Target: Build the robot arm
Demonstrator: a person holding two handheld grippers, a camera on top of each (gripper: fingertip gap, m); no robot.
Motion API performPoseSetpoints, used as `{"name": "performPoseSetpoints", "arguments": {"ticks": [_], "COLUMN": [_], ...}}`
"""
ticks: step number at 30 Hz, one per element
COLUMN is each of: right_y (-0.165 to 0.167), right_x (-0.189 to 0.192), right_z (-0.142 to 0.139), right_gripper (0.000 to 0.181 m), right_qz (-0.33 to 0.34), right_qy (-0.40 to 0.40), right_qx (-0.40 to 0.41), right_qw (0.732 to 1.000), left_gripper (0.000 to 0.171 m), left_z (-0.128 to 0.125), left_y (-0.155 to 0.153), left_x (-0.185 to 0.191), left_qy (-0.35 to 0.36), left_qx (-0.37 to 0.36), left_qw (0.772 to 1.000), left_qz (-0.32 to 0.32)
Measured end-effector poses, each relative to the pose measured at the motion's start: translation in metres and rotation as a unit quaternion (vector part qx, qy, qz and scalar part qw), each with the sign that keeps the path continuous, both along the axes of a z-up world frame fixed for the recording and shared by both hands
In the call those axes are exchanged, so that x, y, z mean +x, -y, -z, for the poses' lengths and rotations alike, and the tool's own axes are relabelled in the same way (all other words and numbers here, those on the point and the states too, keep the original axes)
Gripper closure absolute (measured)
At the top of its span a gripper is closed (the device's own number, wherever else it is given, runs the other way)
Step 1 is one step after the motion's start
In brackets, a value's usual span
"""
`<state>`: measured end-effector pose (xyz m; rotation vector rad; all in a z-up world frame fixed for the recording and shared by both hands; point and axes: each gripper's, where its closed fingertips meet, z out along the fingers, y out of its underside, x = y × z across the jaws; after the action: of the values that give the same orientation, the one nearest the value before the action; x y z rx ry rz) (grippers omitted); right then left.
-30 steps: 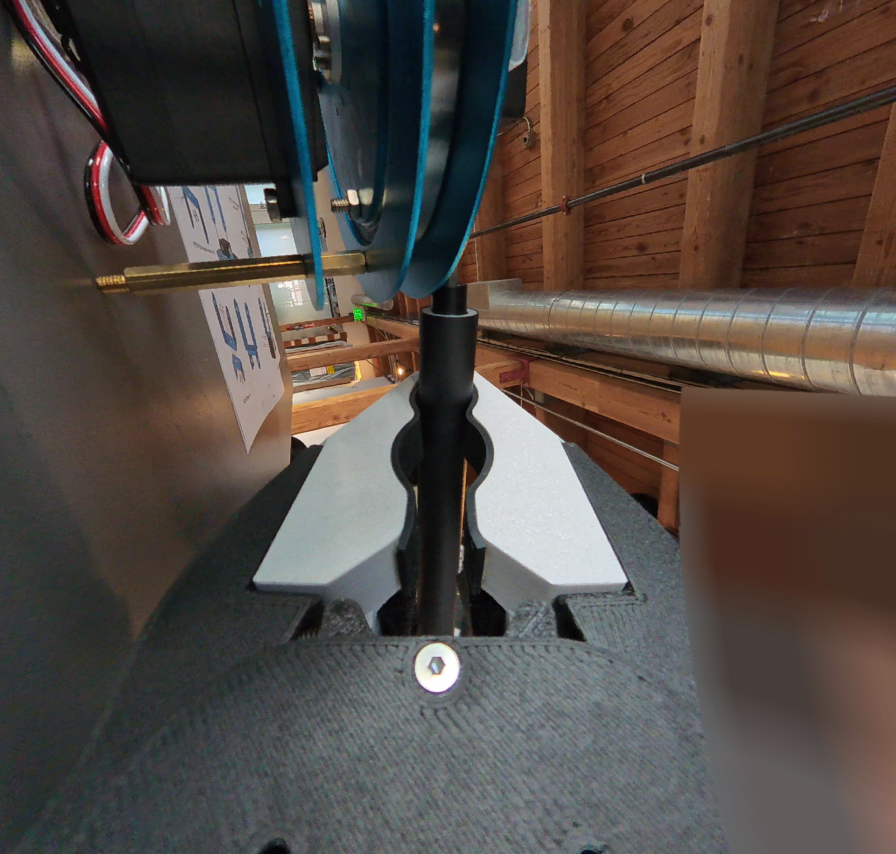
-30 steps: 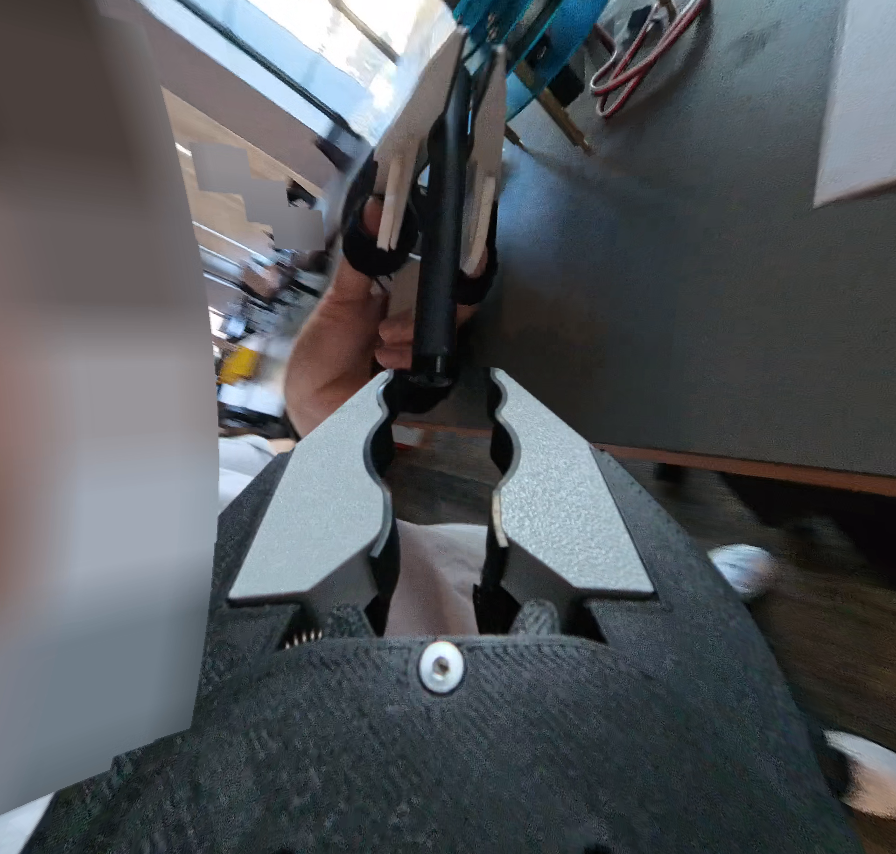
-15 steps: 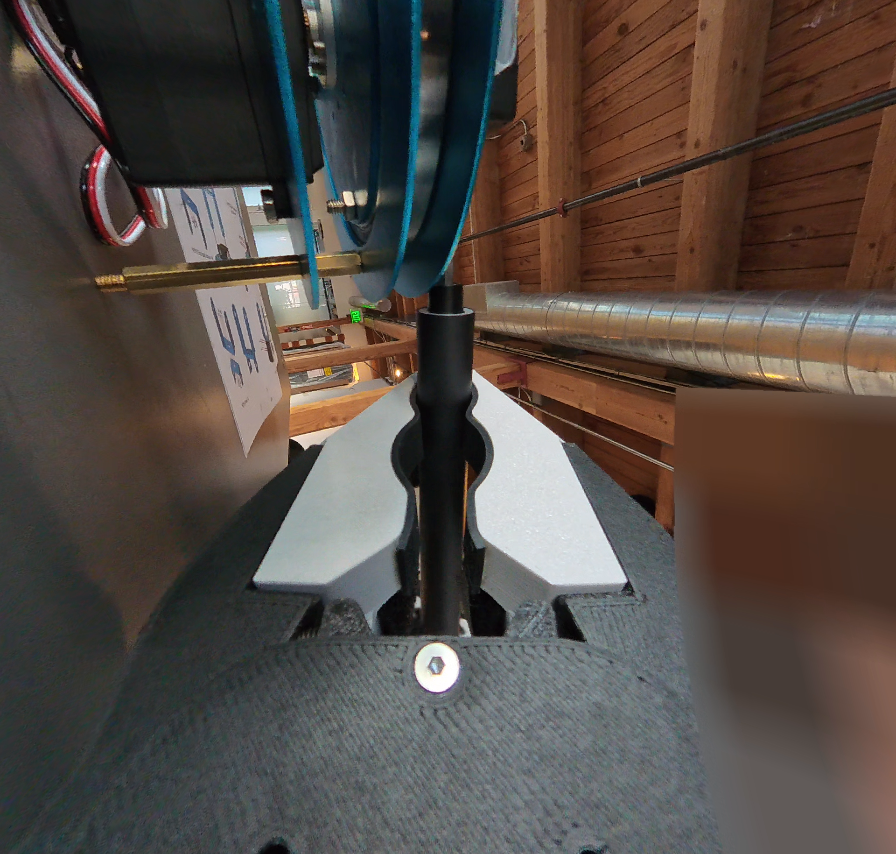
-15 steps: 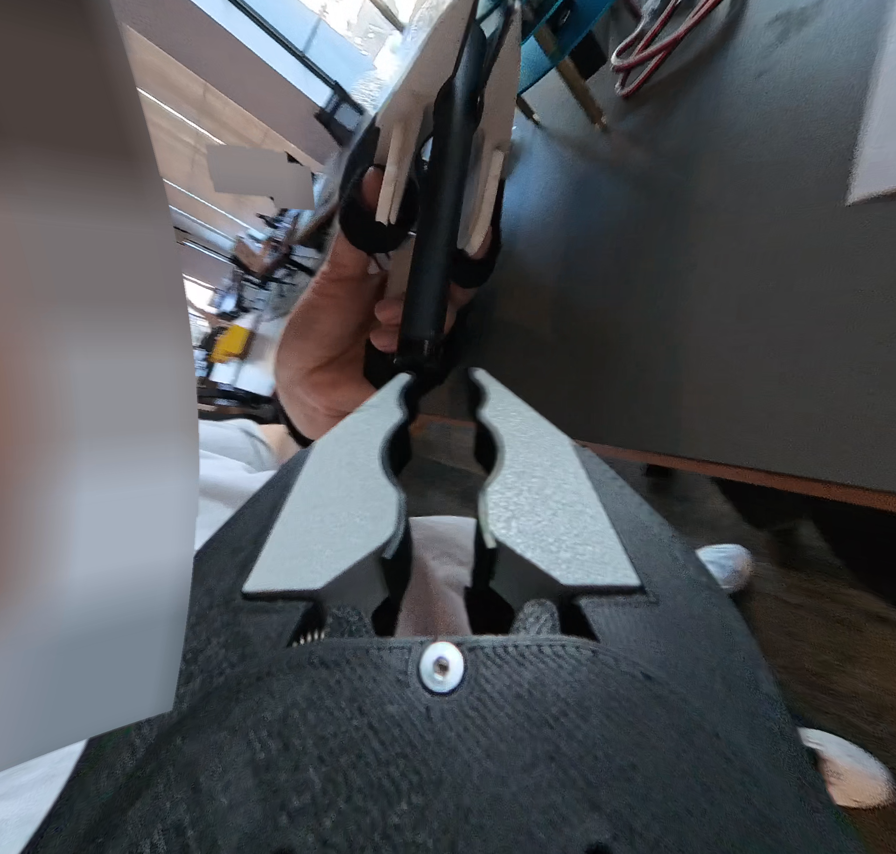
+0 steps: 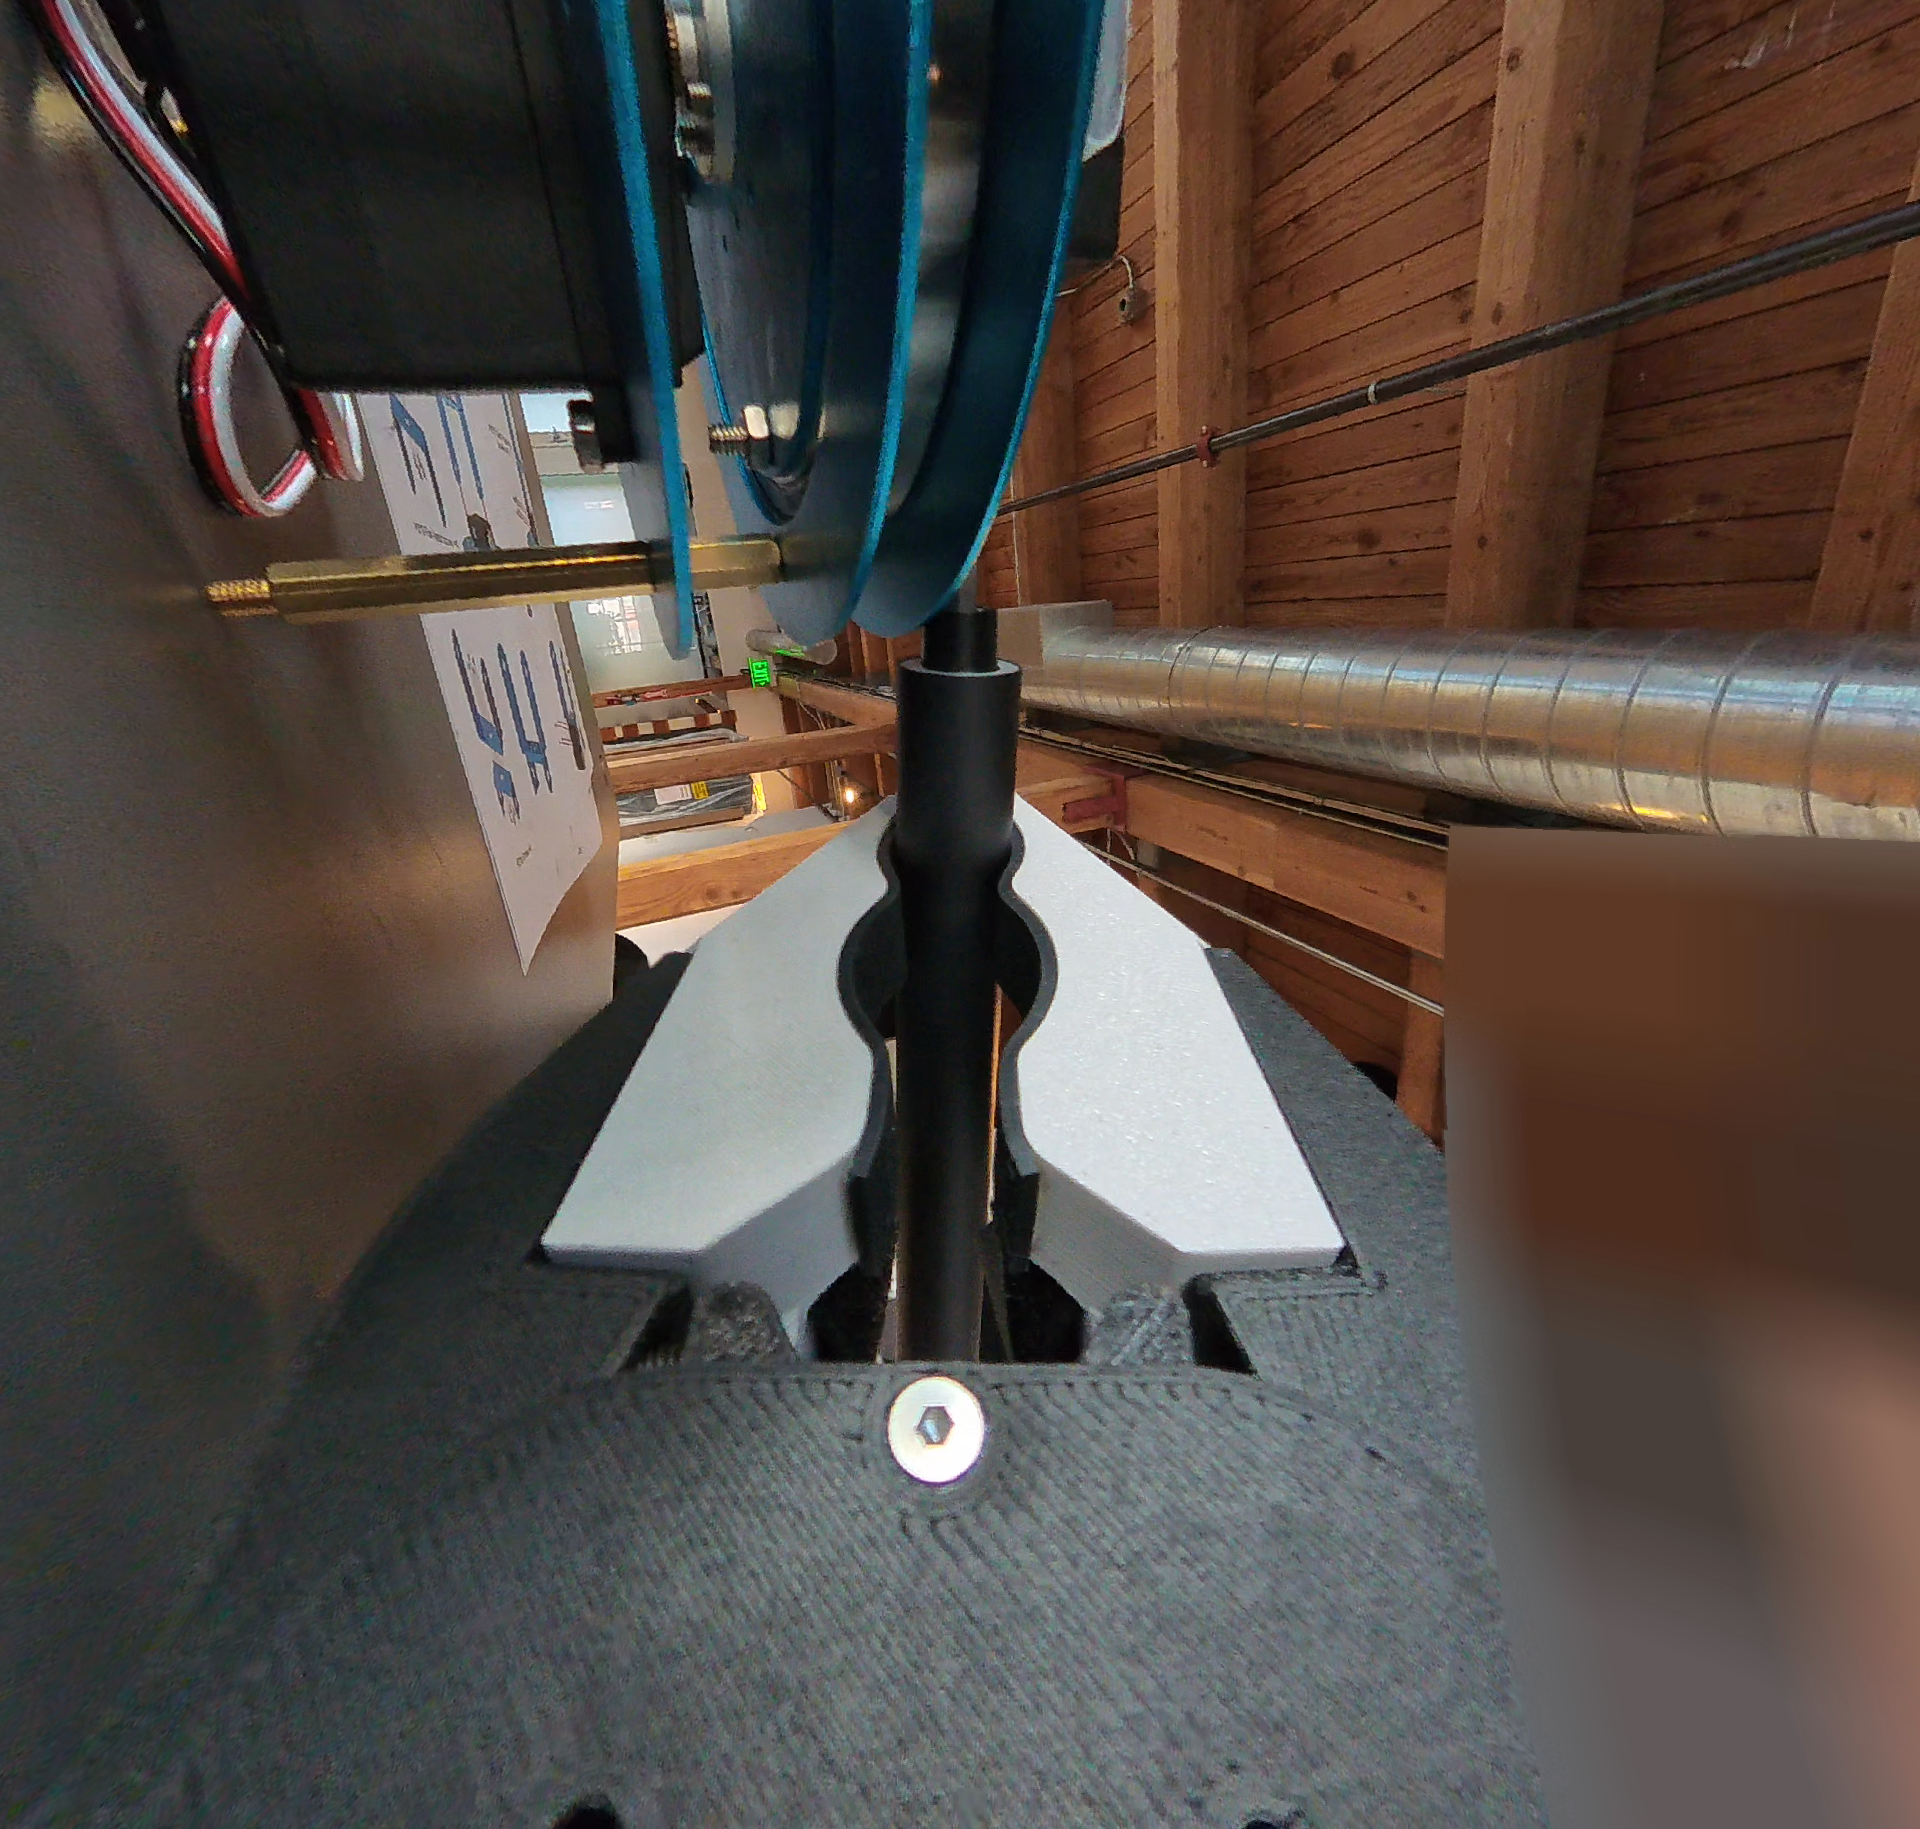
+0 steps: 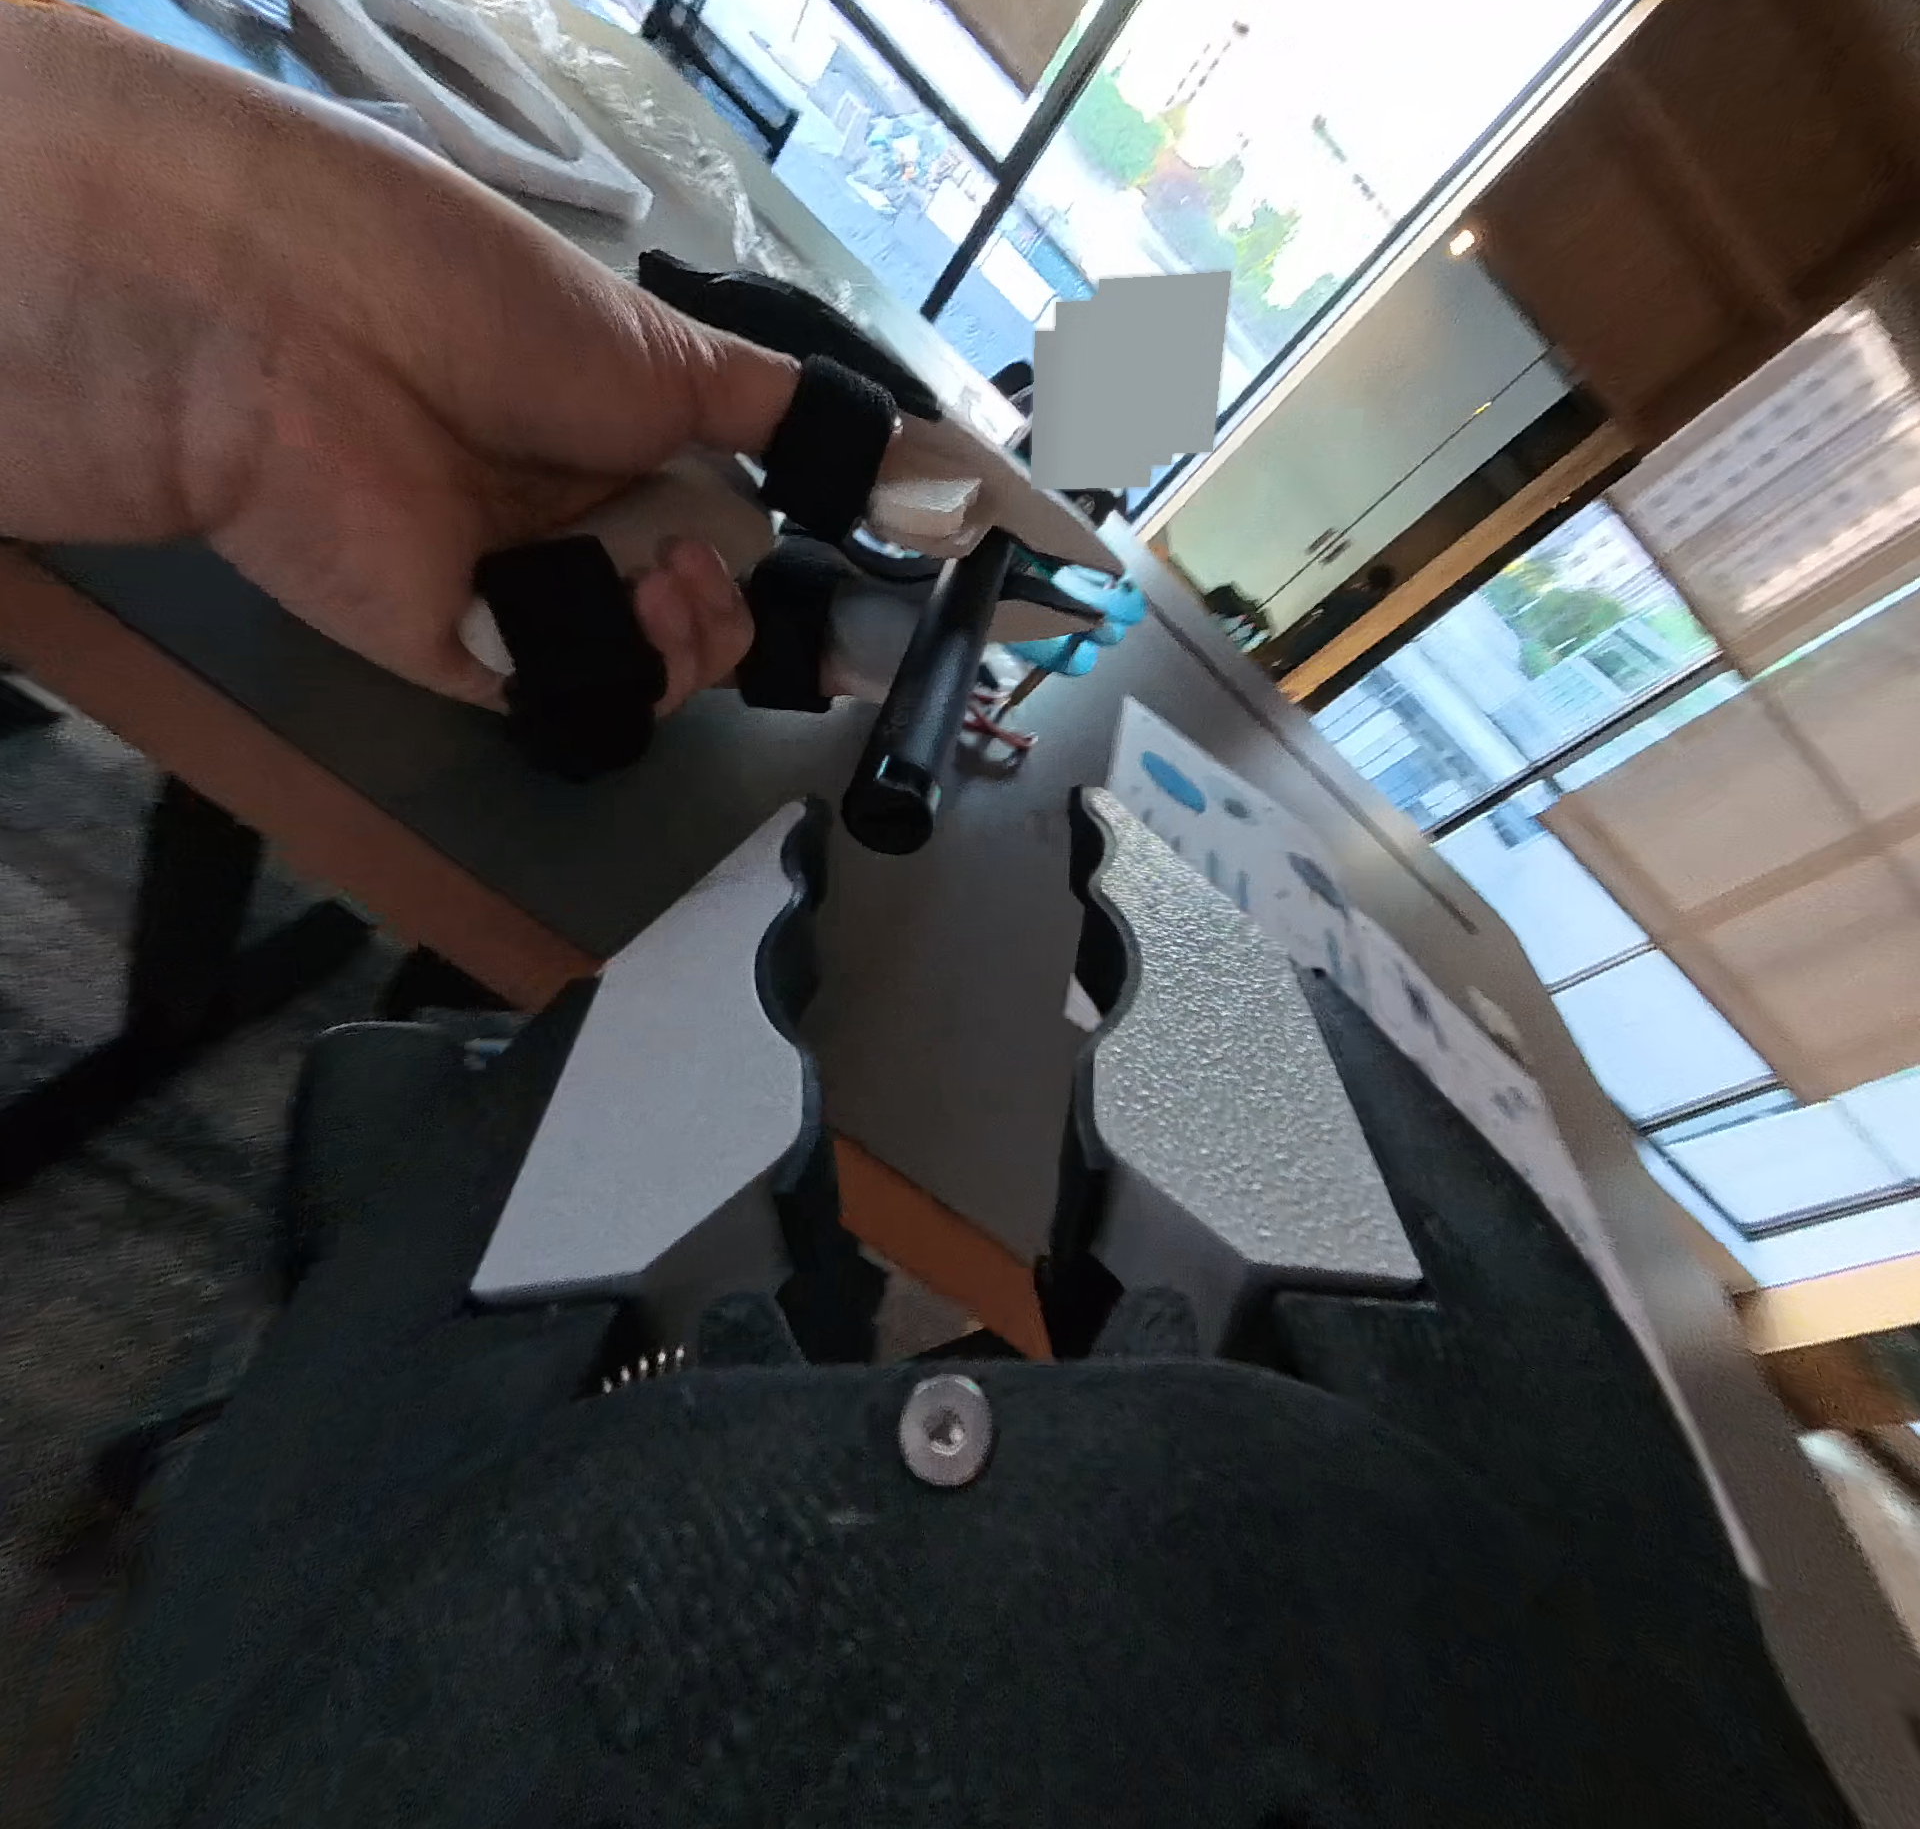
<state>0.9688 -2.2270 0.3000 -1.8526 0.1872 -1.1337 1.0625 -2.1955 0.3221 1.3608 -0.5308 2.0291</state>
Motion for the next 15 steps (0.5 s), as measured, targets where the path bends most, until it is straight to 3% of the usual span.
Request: {"name": "performPoseSetpoints", "arguments": {"ticks": [8,15], "right_y": [-0.015,-0.016], "right_x": [-0.001,0.004], "right_z": [-0.002,-0.002], "right_gripper": [0.161,0.164], "right_qz": [-0.009,0.009], "right_qy": [0.066,0.048], "right_qx": [-0.034,0.006], "right_qw": [0.997,0.999], "left_gripper": [0.164,0.164], "left_z": [-0.002,-0.004], "left_y": [-0.001,-0.001], "left_x": [0.0,0.0], "left_qy": [0.0,0.002], "left_qx": [-0.006,-0.01], "left_qw": [1.0,1.0], "left_qz": [0.003,0.005]}}
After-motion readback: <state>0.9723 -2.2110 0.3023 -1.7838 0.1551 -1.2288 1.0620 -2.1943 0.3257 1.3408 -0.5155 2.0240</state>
